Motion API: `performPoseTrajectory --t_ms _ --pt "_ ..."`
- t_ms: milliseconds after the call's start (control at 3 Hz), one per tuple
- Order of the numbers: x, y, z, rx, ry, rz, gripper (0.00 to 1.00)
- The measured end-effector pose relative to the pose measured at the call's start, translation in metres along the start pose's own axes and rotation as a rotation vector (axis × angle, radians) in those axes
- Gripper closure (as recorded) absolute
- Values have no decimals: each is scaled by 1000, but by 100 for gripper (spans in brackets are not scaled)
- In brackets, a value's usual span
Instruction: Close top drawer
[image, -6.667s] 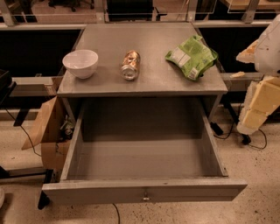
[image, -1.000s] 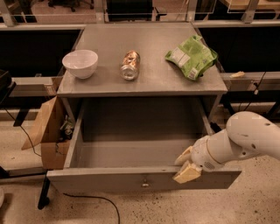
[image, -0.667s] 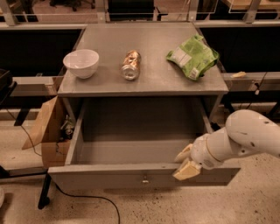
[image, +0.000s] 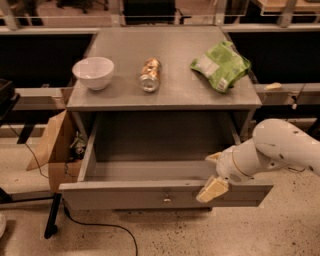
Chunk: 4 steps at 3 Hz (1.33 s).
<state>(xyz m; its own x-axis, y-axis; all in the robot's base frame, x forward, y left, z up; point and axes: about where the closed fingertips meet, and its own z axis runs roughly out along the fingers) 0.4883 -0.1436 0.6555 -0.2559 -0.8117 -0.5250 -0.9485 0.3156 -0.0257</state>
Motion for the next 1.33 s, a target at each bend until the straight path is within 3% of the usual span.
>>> performPoseTrajectory --t_ms 333,667,1333 --pt "-1 -4 2 3 3 -1 3" --pt "-8 -31 11 26 22 -4 25" --pt "-10 -27 3 26 22 -4 72"
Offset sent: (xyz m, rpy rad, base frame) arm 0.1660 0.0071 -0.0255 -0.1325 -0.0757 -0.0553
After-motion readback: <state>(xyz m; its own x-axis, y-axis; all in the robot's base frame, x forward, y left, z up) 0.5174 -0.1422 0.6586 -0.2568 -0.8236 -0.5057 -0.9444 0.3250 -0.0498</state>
